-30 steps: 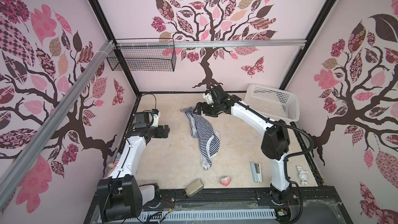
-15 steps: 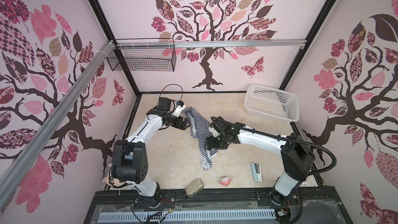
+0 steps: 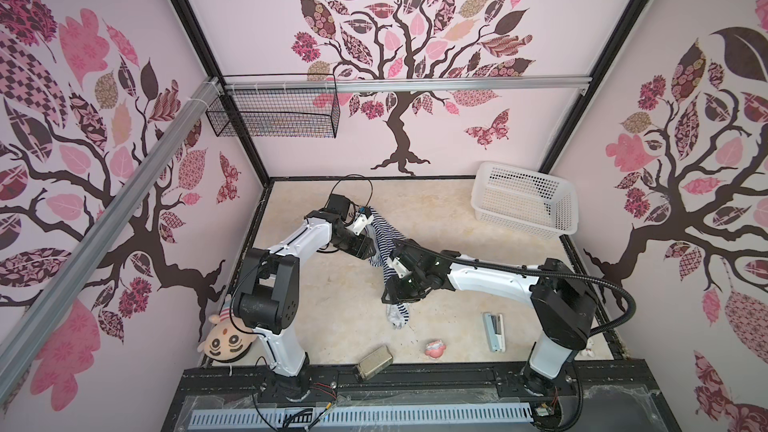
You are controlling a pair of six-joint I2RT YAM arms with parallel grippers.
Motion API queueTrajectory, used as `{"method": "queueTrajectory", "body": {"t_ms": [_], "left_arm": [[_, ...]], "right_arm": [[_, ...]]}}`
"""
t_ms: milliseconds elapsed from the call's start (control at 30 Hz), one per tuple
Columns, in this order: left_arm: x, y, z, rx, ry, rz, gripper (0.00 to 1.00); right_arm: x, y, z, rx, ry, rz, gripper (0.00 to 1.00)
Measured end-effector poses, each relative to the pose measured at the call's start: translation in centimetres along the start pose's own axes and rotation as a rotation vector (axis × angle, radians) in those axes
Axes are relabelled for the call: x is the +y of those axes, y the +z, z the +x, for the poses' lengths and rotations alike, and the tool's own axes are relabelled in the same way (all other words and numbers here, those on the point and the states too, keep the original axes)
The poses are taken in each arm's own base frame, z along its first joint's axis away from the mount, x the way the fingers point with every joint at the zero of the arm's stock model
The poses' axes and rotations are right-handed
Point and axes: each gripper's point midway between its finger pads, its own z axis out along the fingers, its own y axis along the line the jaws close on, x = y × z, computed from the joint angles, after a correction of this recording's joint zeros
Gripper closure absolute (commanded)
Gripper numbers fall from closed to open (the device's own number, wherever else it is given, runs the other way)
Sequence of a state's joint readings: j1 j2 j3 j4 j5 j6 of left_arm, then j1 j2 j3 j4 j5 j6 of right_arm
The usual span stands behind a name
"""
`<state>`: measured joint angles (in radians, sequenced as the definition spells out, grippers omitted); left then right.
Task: Fold and stack tank tops
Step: Rotate the tank top at the top-center of the table.
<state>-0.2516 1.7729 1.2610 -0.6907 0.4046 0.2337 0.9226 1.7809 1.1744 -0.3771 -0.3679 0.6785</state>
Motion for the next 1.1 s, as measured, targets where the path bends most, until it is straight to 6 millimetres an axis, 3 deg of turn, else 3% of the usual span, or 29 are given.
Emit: {"method": "queueTrajectory", "body": {"t_ms": [200,433,533,633,767,867,933,1033,1100], "left_arm": [[1.0,-0.5,-1.0,-0.034,0.014,-0.065,0.3],[2.8,-3.5,-2.9,-0.143,0.029,-0.215,0.2],[4.1,-4.3,-3.7,-0.181,0.022,-0.264,0.19],[5.5,-4.2,-3.9,-0.18,0.003,-0.297,0.18],[7.5,-3.0,-4.6,-0.166,-0.029,-0.343,0.16],[8.9,-2.4,-4.8,-0.154,-0.048,-0.383,0.15],[9.8,-2.2,-5.1,-0.154,-0.06,-0.412,0.15],[11.7,-2.8,-5.6,-0.173,-0.091,-0.46,0.14],[13.2,-3.5,-6.1,-0.194,-0.114,-0.497,0.14]], "right_arm": [[-3.8,2.0,-0.1,0.067,0.029,0.099,0.52],[-8.1,0.9,-2.8,0.052,0.076,0.179,0.5],[-10.1,0.2,-5.3,0.009,0.066,0.296,0.49],[-12.5,-0.7,-9.2,-0.053,0.057,0.446,0.43],[-15.9,-2.8,-16.9,-0.18,0.066,0.701,0.32],[-16.9,-5.6,-23.4,-0.34,0.066,0.877,0.25],[-16.6,-8.1,-26.5,-0.441,0.068,0.939,0.2],[-15.2,-11.2,-27.4,-0.499,0.062,0.946,0.15],[-13.7,-11.8,-26.4,-0.487,0.045,0.888,0.14]]}}
